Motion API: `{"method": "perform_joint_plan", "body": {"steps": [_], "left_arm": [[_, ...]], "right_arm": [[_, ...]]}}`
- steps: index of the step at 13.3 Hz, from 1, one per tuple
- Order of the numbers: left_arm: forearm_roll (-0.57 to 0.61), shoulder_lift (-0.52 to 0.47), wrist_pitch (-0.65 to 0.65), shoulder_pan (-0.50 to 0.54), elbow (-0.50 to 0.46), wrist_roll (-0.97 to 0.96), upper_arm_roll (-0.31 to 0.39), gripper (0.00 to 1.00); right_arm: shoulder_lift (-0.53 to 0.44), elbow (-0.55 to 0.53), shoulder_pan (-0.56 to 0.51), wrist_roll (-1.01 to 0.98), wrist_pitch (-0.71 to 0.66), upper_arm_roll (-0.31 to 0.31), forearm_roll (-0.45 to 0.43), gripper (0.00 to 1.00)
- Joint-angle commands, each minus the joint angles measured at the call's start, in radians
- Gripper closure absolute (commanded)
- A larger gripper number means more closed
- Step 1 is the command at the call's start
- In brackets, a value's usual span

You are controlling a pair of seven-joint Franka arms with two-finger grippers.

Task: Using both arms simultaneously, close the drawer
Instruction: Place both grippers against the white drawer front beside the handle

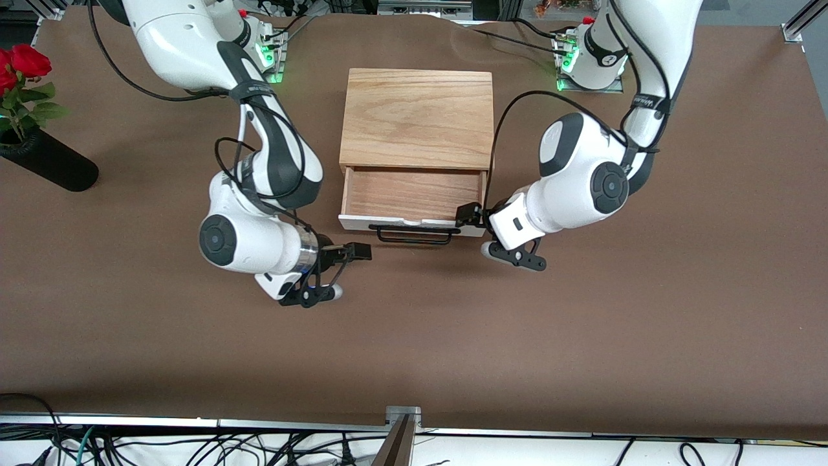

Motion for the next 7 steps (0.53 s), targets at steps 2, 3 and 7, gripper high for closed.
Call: {"method": "perform_joint_plan", "body": {"steps": [2, 3, 7], "left_arm": [[-0.058, 0.074, 0.043, -0.054, 0.039, 0.011, 0.004, 0.00], [-0.058, 0.088, 0.049, -0.059, 0.039, 0.011, 0.004, 0.00], [-0.055, 0.108, 0.107, -0.071, 0.051, 0.013, 0.004, 0.00]], "right_arm": [[-0.019, -0.060, -0.002, 0.012, -0.044, -0.002, 0.031, 0.00], [-0.019, -0.062, -0.002, 0.015, -0.078, -0.002, 0.034, 0.00], [-0.022, -0.062, -0.003, 0.061, -0.176, -0.004, 0.083, 0.00]]}}
